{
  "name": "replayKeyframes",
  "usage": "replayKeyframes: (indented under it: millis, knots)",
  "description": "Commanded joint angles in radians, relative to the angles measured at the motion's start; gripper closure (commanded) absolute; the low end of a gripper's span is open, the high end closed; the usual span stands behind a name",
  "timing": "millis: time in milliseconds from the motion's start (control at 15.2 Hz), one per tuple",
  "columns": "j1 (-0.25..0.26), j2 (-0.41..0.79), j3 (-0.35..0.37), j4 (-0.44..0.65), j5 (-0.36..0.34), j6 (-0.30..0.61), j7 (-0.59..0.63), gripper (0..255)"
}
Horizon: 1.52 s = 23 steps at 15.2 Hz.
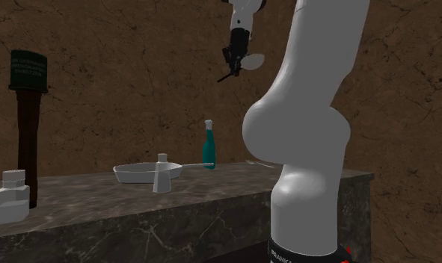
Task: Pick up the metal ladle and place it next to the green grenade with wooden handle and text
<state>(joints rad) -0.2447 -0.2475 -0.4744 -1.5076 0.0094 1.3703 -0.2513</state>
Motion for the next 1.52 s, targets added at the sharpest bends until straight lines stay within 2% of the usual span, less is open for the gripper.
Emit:
replayKeyframes:
  millis: [0, 264, 594, 990, 1452]
  knots:
    - [0.001, 0.019, -0.006, 0.043, 0.008, -0.027, -0.004, 255]
    - [0.025, -0.088, 0.091, -0.066, -0.023, -0.012, 0.116, 255]
    - [0.046, -0.185, 0.204, -0.166, -0.026, -0.003, 0.254, 255]
    - [0.072, -0.26, 0.332, -0.243, 0.0, 0.002, 0.41, 255]
    - [0.106, -0.298, 0.476, -0.281, 0.049, 0.009, 0.587, 255]
